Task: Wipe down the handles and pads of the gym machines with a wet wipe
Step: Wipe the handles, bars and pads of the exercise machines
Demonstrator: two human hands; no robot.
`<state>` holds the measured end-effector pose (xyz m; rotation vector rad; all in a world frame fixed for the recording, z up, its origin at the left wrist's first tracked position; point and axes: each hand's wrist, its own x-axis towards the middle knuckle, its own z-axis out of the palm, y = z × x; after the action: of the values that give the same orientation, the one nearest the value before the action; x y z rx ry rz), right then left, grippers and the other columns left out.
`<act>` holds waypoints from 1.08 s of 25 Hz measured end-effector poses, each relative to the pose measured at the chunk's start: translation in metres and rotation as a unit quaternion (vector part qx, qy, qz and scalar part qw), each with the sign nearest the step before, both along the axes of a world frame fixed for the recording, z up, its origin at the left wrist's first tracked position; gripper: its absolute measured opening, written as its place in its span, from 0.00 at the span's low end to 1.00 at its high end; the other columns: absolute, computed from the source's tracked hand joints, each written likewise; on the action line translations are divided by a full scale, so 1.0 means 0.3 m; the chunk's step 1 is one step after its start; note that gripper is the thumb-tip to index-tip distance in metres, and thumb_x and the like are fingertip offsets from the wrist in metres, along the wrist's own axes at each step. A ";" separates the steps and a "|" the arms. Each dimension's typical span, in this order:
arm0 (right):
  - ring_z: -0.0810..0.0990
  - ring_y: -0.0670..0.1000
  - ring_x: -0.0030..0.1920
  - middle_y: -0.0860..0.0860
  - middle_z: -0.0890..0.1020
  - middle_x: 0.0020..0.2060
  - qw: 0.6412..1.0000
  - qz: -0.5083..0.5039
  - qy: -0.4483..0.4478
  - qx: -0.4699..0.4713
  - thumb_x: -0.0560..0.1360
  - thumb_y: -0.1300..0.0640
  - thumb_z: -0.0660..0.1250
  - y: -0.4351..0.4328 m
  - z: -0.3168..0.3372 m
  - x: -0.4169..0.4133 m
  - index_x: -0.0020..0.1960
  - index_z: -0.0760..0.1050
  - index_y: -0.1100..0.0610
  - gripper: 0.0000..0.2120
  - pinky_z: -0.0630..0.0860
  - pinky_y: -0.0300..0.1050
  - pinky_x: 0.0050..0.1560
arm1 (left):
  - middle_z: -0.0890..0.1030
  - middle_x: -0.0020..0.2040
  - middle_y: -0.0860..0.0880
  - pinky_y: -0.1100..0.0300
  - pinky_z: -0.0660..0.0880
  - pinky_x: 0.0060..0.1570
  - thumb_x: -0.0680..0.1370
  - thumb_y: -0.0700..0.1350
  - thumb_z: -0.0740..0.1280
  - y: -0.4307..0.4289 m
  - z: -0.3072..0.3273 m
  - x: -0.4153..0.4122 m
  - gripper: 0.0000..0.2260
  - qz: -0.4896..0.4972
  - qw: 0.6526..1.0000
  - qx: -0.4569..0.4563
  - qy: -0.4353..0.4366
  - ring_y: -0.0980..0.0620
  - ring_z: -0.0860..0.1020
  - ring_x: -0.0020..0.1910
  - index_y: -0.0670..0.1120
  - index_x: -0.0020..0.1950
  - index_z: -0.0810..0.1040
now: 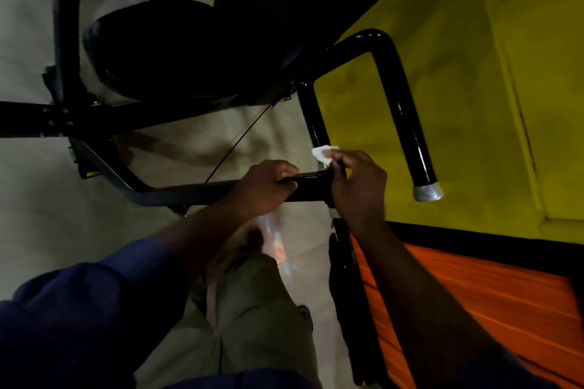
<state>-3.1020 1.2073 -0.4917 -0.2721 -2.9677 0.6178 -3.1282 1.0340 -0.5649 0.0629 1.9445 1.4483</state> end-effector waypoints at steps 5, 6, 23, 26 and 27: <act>0.86 0.58 0.39 0.61 0.86 0.48 0.841 -0.236 -0.166 -0.457 0.82 0.62 0.64 -0.027 -0.106 -0.424 0.58 0.81 0.63 0.10 0.83 0.54 0.47 | 0.85 0.57 0.47 0.47 0.78 0.66 0.79 0.41 0.72 0.013 0.008 -0.066 0.08 0.189 0.972 0.113 -0.082 0.51 0.83 0.58 0.53 0.56 0.82; 0.85 0.61 0.39 0.64 0.85 0.49 0.807 -0.233 -0.195 -0.506 0.82 0.63 0.60 -0.018 -0.112 -0.466 0.62 0.78 0.66 0.13 0.82 0.57 0.47 | 0.85 0.58 0.46 0.47 0.79 0.63 0.80 0.40 0.72 0.012 0.014 -0.092 0.08 0.203 0.970 0.109 -0.082 0.50 0.83 0.57 0.50 0.56 0.82; 0.75 0.36 0.38 0.51 0.86 0.45 0.973 -0.171 -0.112 -0.105 0.81 0.55 0.69 0.009 -0.034 -0.262 0.47 0.80 0.56 0.06 0.66 0.22 0.38 | 0.82 0.62 0.50 0.41 0.78 0.66 0.71 0.45 0.70 0.010 0.118 -0.360 0.13 0.185 0.978 0.080 -0.061 0.50 0.81 0.63 0.59 0.54 0.78; 0.82 0.41 0.40 0.50 0.85 0.42 0.964 -0.222 -0.139 -0.037 0.81 0.56 0.70 -0.018 0.007 -0.142 0.45 0.78 0.53 0.06 0.66 0.25 0.37 | 0.81 0.63 0.55 0.44 0.77 0.67 0.72 0.47 0.68 -0.048 0.128 -0.430 0.15 0.101 0.993 0.060 -0.011 0.57 0.81 0.61 0.61 0.57 0.76; 0.84 0.47 0.45 0.50 0.86 0.44 0.962 -0.234 -0.134 -0.045 0.80 0.55 0.70 -0.035 -0.004 -0.176 0.45 0.79 0.54 0.06 0.68 0.30 0.40 | 0.81 0.63 0.55 0.46 0.77 0.67 0.73 0.47 0.68 -0.067 0.136 -0.450 0.16 0.077 0.996 0.052 0.000 0.58 0.81 0.61 0.60 0.59 0.76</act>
<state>-3.1546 1.1969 -0.4928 -1.1055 -2.9445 0.6938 -3.2631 1.0138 -0.5242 -0.0398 1.9086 1.6483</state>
